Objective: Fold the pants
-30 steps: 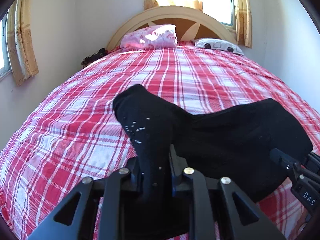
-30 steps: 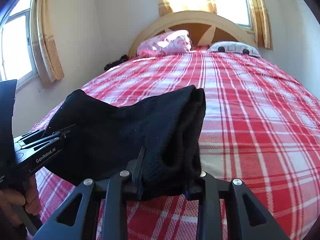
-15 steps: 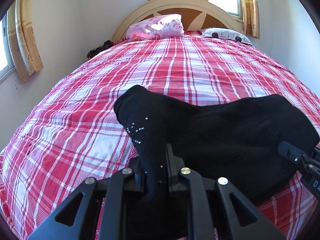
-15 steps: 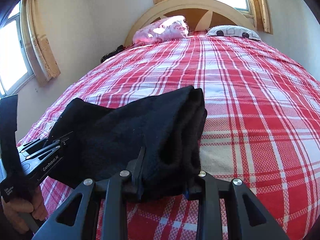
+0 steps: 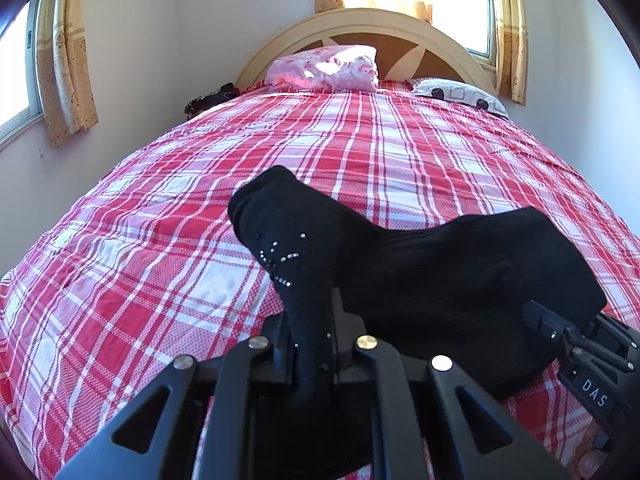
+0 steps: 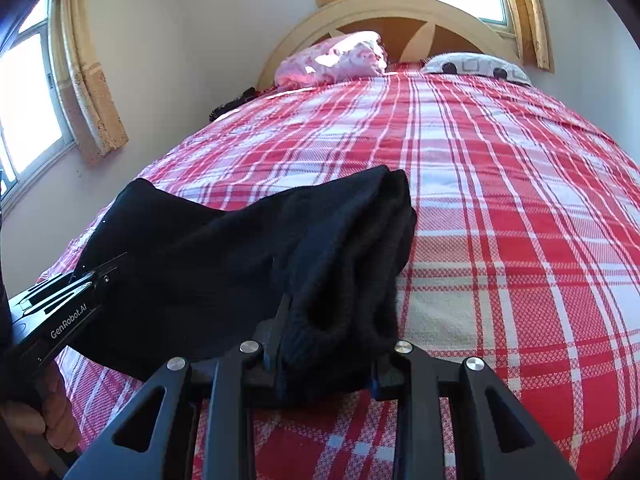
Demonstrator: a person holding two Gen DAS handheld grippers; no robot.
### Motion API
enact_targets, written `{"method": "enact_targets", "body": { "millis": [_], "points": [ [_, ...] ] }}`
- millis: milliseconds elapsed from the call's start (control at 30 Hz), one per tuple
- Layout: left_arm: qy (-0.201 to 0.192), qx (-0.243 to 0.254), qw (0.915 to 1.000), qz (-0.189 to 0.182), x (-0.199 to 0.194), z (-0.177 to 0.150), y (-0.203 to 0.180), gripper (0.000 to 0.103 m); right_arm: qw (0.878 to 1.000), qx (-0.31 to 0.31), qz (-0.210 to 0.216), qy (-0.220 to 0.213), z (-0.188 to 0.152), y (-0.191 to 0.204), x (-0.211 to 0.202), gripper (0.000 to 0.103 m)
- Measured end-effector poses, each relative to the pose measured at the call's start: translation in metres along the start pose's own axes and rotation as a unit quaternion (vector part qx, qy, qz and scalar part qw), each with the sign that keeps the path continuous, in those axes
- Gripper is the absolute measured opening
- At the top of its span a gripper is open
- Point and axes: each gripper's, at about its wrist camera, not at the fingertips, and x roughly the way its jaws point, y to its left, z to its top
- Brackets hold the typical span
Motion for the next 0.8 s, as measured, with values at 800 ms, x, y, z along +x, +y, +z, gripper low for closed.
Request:
{"method": "enact_targets", "body": {
  "millis": [800],
  "points": [
    [0.001,0.021,0.9991,-0.036,-0.034,-0.015,-0.014,0.013,0.999,0.004,0.008,-0.05,-0.023,0.011,-0.069,0.03]
  ]
}}
